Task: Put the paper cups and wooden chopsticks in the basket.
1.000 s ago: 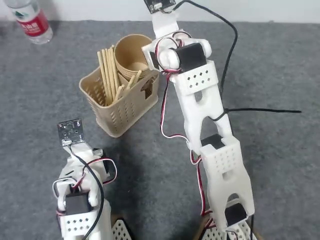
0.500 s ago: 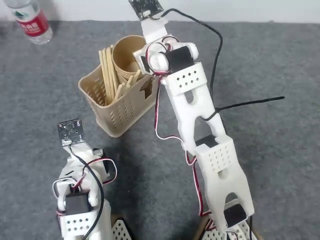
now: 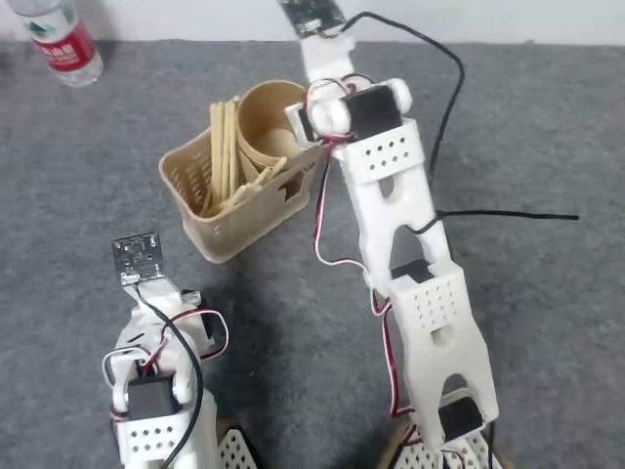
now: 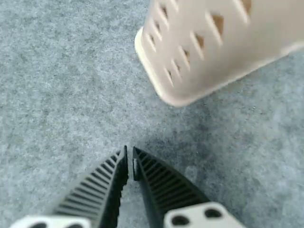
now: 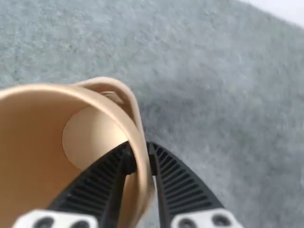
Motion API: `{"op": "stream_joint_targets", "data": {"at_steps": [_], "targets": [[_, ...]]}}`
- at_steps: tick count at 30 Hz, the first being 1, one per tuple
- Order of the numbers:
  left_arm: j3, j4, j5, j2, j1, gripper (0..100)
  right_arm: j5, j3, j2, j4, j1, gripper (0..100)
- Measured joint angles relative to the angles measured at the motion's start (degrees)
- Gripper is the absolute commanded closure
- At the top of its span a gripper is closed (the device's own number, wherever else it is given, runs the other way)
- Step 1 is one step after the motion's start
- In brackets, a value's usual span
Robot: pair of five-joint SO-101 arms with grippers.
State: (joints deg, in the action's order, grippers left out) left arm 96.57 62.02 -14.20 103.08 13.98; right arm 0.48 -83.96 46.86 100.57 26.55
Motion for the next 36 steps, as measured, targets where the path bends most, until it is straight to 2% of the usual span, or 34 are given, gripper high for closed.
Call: {"op": "stream_joint_targets", "data": {"at_steps": [9, 15, 21, 29, 36], "targets": [[0.0, 0.0, 0.0, 0.0, 0.0, 99, -3.1, 15.2, -10.9, 0.1, -5.8, 99.2], [0.0, 0.0, 0.0, 0.0, 0.0, 99, -2.9, 16.4, -17.7, 0.1, -9.8, 99.2], [0.0, 0.0, 0.0, 0.0, 0.0, 99, -2.9, 18.5, -19.7, 0.1, -10.1, 99.2], [0.0, 0.0, 0.0, 0.0, 0.0, 99, -3.1, 29.8, -21.0, 0.1, -16.5, 99.2], [0.0, 0.0, 0.0, 0.0, 0.0, 99, -3.0, 44.0, -32.1, 0.1, -17.2, 99.2]]}}
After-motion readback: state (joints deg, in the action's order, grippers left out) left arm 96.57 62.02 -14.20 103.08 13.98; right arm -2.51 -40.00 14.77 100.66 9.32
